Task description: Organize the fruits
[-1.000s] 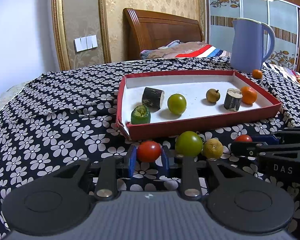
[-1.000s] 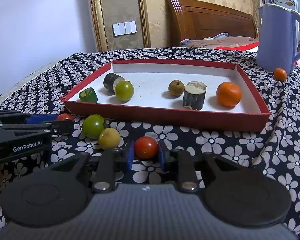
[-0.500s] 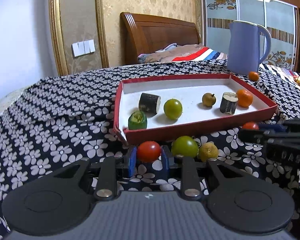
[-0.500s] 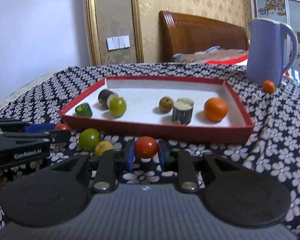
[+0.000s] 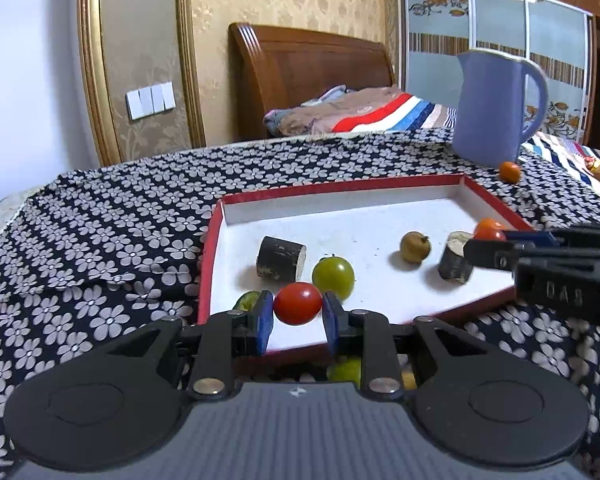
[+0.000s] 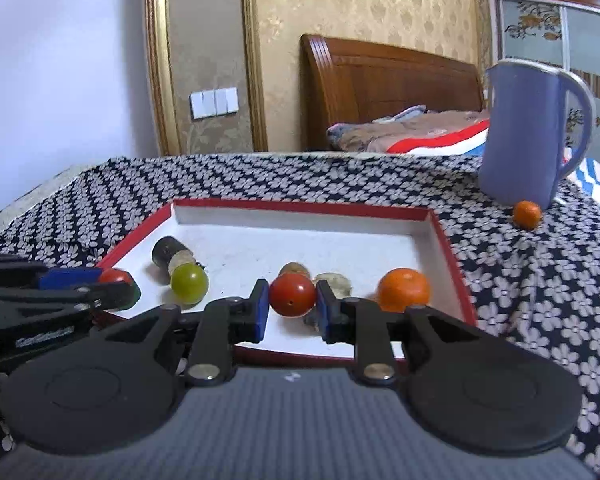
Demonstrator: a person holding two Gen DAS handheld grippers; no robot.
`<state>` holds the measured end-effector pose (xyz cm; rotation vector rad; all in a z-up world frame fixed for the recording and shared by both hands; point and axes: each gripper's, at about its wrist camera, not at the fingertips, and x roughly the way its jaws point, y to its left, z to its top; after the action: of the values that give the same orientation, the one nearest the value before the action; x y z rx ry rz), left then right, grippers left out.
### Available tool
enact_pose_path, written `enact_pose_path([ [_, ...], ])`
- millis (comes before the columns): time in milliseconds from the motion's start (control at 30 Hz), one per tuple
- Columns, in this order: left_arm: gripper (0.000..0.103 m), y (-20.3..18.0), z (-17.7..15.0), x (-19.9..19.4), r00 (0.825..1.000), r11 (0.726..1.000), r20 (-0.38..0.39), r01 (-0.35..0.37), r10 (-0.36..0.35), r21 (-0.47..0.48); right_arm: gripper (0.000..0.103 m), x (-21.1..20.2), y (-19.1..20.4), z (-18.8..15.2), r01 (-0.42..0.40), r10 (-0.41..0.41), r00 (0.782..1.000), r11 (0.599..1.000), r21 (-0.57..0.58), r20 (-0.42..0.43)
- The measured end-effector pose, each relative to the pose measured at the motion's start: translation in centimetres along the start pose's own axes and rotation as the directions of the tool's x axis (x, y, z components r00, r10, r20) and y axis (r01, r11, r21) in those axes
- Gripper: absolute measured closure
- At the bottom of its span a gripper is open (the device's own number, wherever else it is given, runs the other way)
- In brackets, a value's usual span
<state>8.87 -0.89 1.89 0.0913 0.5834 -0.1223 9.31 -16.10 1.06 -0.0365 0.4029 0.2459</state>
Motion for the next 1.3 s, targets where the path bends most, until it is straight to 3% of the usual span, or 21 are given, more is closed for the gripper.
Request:
enact_pose_path([
  [133,0.077,0.2,0.6,2.4,0.999,1.000,-0.031,-0.009,0.009,-0.010,0.079,2.1,0.6,-0.1,-0.005,0.005,0.999,1.000,0.000,-0.035],
  [433,0.077,-0.2,1.4,3.8,1.000,1.000,-0.014,-0.008,0.008,0.000,0.079,5.3,0.9,-0.7,-0.006,0.008,0.996,1.000,0.023,-0.091],
  [767,0.077,-0.2,0.9,3.7,1.000,1.000,0.002,0.002,-0.002,-0.001,0.075,5.6,0.6,-1.0,-0.018,0.022,0.995,0.999,0.048,-0.093],
  [867,0.072,-0.1,0.8,3.5,1.000,1.000,0.003,0.018,-0.018,-0.005,0.059,5.5,0.6,-1.0,-0.030,0.034,0.995,0.998,0.049,-0.089],
  [900,0.064,0.0,0.7,3.4,1.000,1.000,0.003,0.028,-0.028,-0.008,0.055,5.4,0.7,-1.0,-0.027,0.032,0.996,0.998,0.051,-0.084],
  [933,0.056,0.0,0.7,3.3,1.000,1.000,0.006,0.031,-0.031,-0.007,0.055,5.3,0.7,-1.1,-0.022,0.026,0.997,0.998,0.053,-0.076],
  [1033,0.046,-0.2,0.5,2.9,1.000,1.000,0.025,0.002,-0.003,0.000,0.055,5.1,0.5,-1.0,-0.014,0.018,0.998,0.998,0.055,-0.068],
  [1233,0.045,0.3,0.3,2.5,0.999,1.000,0.032,-0.004,0.005,-0.020,0.053,5.0,0.4,-1.2,-0.017,0.021,0.998,0.998,0.064,-0.059],
  [1300,0.045,0.6,0.1,2.4,1.000,0.999,0.028,-0.009,0.009,-0.031,0.046,4.8,0.3,-1.3,-0.018,0.021,0.999,0.997,0.075,-0.049],
])
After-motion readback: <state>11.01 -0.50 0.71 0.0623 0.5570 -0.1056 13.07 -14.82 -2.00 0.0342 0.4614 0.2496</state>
